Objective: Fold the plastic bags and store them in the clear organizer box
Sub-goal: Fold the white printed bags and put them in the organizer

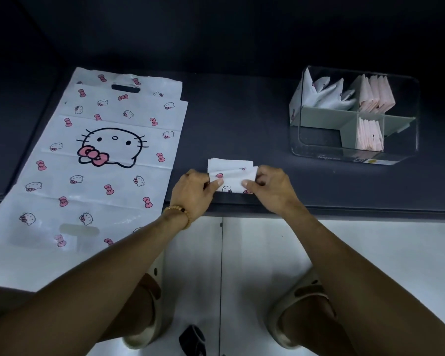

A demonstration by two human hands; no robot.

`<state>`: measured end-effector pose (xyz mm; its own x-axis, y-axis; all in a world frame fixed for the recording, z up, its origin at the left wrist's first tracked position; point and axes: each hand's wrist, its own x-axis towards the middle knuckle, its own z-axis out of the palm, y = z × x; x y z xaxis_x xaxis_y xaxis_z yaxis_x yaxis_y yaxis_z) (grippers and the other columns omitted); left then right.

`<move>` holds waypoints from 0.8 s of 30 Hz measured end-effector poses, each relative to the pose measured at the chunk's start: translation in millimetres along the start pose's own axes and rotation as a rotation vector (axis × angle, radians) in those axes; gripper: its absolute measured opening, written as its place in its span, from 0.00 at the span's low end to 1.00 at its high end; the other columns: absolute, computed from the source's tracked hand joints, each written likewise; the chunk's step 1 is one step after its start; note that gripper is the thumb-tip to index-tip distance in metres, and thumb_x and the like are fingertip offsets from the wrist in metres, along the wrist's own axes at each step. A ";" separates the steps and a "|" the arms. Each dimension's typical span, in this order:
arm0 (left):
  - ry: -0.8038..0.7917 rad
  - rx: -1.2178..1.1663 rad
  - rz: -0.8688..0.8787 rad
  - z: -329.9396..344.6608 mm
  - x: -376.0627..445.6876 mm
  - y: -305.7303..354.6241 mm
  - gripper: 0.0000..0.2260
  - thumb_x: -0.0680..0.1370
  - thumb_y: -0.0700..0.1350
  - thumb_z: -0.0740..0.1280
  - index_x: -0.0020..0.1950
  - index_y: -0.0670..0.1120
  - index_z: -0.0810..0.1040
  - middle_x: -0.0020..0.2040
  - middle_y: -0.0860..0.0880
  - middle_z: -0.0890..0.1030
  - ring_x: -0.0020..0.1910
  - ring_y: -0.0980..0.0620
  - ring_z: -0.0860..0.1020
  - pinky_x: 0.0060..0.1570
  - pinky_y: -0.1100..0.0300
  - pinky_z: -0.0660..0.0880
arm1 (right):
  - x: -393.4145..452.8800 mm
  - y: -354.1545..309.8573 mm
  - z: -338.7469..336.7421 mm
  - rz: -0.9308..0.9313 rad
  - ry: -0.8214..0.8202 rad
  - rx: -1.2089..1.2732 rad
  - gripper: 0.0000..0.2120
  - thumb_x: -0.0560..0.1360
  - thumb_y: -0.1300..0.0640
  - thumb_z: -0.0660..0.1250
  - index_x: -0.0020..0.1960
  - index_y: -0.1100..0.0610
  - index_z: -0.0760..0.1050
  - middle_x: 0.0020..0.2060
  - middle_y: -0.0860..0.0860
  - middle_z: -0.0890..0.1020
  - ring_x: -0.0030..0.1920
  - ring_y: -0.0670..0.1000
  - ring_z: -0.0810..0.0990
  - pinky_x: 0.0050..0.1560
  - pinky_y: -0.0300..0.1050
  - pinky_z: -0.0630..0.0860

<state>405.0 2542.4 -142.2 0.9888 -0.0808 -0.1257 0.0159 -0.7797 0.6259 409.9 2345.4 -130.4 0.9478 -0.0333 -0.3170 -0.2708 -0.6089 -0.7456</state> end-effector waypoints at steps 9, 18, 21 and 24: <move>0.045 0.122 -0.221 7.0 22.4 12.9 0.13 0.76 0.55 0.66 0.43 0.45 0.76 0.44 0.43 0.82 0.43 0.41 0.79 0.38 0.55 0.72 | 25.5 -8.0 20.4 0.073 0.126 -0.373 0.11 0.78 0.52 0.61 0.47 0.59 0.77 0.43 0.58 0.82 0.46 0.60 0.79 0.41 0.44 0.72; 0.207 0.460 0.300 15.3 24.9 8.1 0.20 0.69 0.39 0.73 0.60 0.46 0.77 0.59 0.46 0.78 0.57 0.42 0.76 0.52 0.49 0.73 | 16.2 -10.1 26.8 0.068 0.280 -0.319 0.07 0.77 0.55 0.65 0.49 0.58 0.72 0.42 0.56 0.81 0.43 0.58 0.79 0.42 0.46 0.75; 0.119 0.528 0.527 16.2 28.9 -1.4 0.18 0.71 0.34 0.69 0.60 0.43 0.79 0.62 0.46 0.79 0.63 0.46 0.76 0.60 0.51 0.72 | 7.2 -3.4 25.4 -0.150 0.292 -0.519 0.11 0.78 0.56 0.64 0.59 0.57 0.72 0.53 0.56 0.77 0.48 0.59 0.79 0.45 0.53 0.79; 0.124 0.541 0.580 12.9 30.9 -7.0 0.13 0.73 0.42 0.72 0.57 0.41 0.80 0.60 0.46 0.80 0.60 0.47 0.78 0.57 0.51 0.76 | 3.5 15.2 18.6 -0.397 0.242 -0.757 0.19 0.79 0.53 0.61 0.67 0.60 0.72 0.64 0.56 0.75 0.60 0.58 0.74 0.53 0.55 0.75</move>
<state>433.5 2537.4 -160.4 0.8273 -0.5204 0.2117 -0.5482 -0.8302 0.1016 406.0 2350.7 -153.8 0.9810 0.1771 0.0793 0.1879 -0.9693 -0.1589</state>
